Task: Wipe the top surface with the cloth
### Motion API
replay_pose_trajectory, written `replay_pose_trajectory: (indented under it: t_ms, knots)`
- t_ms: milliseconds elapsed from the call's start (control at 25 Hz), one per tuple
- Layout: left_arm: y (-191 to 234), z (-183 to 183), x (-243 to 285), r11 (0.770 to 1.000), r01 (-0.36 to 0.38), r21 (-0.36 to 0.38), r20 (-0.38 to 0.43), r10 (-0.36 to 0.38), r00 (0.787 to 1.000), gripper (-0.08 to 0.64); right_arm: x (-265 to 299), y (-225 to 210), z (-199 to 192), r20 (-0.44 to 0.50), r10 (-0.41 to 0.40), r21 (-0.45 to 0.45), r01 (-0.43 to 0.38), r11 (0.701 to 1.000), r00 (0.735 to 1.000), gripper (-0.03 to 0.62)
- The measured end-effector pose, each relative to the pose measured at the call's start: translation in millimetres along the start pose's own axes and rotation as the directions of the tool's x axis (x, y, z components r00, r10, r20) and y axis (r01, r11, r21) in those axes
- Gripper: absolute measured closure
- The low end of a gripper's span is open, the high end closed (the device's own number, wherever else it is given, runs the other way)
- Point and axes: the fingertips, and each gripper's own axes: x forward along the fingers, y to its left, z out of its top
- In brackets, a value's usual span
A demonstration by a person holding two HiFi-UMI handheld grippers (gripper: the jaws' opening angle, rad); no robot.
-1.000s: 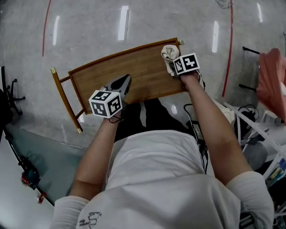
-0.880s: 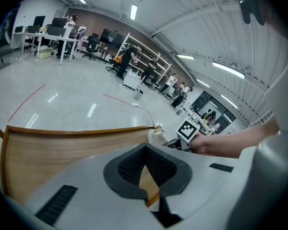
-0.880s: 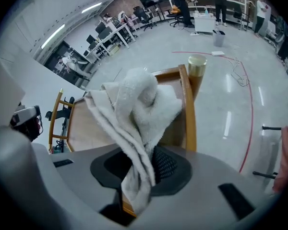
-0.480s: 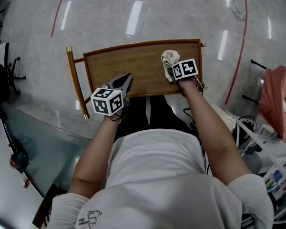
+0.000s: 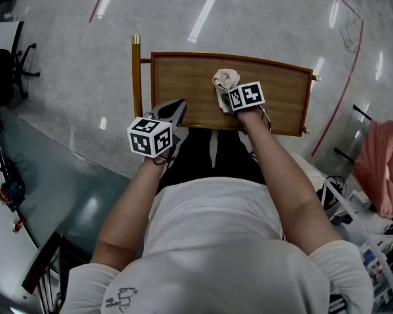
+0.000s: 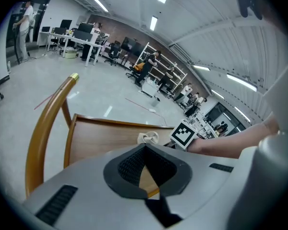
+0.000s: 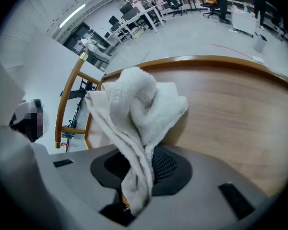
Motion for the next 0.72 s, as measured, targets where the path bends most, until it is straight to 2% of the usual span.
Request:
replay_pose_trajectory:
  t_ms: [160,400,600,720]
  knots:
    - [31,-4,-25,0.999,-0.015,-0.034,0.012,0.015,1.000,0.554,36,60,18,-0.035,0.031,-0.076,-0.033,0.997,0.999,0.483]
    - [56,-12,-55,0.997,-0.015,-0.074,0.035,0.018,0.999,0.554,79,129,35,-0.078,0.072,-0.150,-0.083,0.985,0.994,0.483]
    - [74,-13,-69,0.995,-0.023,-0.098,0.055,0.028,0.998,0.552,94,154,43,-0.102,0.069,-0.191,-0.087,0.978,0.992,0.483]
    - [76,-12,-73,0.995,-0.021,-0.102,0.063,0.027,0.998,0.554,93,156,43,-0.098,0.083,-0.177,-0.099,0.979,0.992,0.483]
